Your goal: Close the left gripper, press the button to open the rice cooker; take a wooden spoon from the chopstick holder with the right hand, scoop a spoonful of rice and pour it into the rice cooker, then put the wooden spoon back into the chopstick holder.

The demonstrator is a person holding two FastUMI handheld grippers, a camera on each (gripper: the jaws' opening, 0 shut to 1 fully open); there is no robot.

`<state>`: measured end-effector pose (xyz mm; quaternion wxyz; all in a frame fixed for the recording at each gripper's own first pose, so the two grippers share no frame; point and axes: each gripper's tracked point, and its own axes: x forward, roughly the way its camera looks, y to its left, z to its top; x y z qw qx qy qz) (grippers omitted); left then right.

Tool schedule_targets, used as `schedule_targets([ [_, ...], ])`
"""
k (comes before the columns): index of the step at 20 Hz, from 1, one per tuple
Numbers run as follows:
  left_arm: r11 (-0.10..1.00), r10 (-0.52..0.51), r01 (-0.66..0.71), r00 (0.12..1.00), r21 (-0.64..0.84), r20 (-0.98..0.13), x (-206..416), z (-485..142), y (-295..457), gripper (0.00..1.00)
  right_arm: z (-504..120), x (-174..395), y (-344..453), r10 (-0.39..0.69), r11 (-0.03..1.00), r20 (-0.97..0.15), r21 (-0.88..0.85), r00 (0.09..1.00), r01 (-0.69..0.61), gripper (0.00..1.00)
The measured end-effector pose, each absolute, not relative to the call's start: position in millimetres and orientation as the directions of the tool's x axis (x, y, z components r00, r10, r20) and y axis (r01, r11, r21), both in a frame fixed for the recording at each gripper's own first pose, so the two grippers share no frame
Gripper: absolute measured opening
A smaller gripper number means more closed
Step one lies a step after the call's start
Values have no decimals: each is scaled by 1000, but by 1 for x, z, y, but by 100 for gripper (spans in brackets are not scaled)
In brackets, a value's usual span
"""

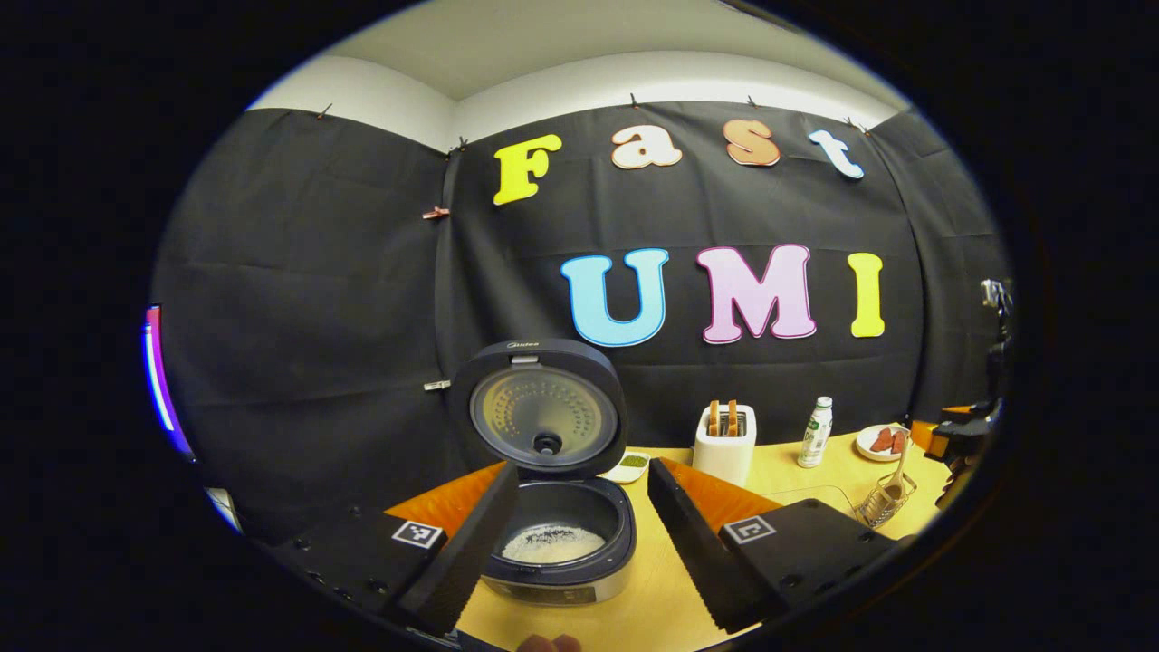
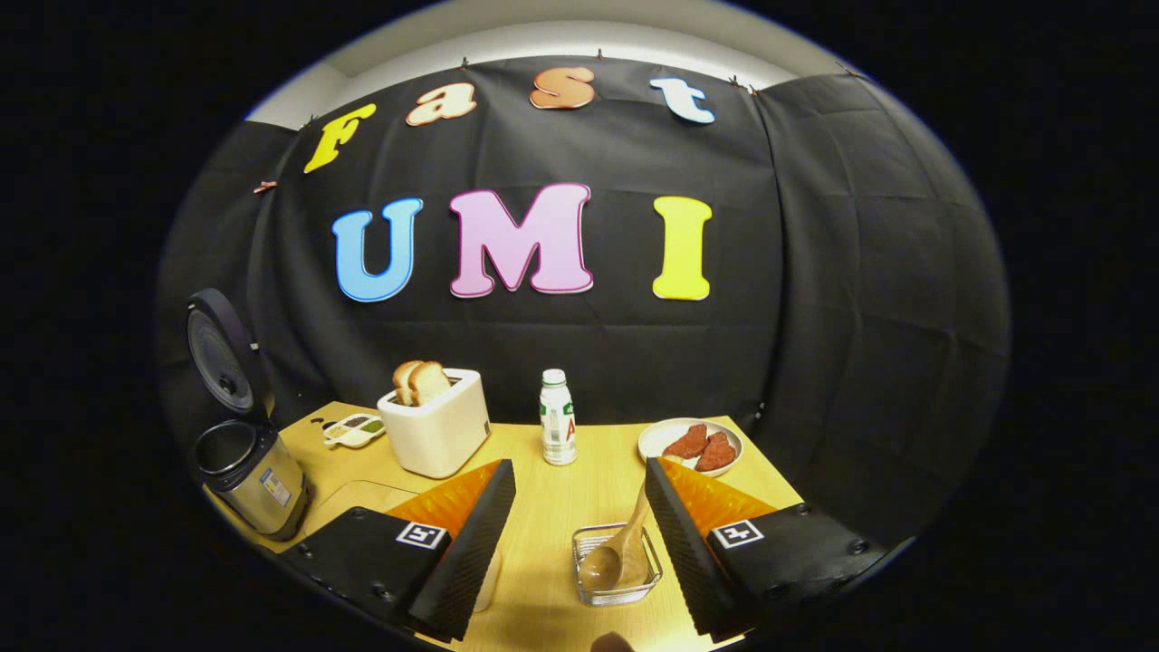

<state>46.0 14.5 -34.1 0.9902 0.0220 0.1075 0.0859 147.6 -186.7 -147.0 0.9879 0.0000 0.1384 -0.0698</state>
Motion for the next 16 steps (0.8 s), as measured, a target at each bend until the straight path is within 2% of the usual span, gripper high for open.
schedule_targets([
  [10, 963, 268, -255, 936, 85, -228, 15, -24, -9, 97, -231, 204, -252, -147, 966, -448, 127, 882, 225, 89],
  [12, 961, 275, -262, 933, 86, -232, 9, -24, -15, 97, -247, 211, -253, -141, 965, -490, 126, 860, 230, 84],
  [14, 962, 272, -260, 932, 82, -239, 4, -25, -20, 97, -258, 214, -252, -131, 968, -521, 115, 843, 222, 75],
  [15, 963, 270, -258, 932, 80, -241, 3, -26, -23, 96, -261, 216, -248, -117, 971, -528, 117, 841, 209, 75],
  [16, 961, 274, -262, 931, 83, -239, 1, -24, -23, 97, -266, 217, -249, -122, 972, -536, 104, 835, 209, 65],
])
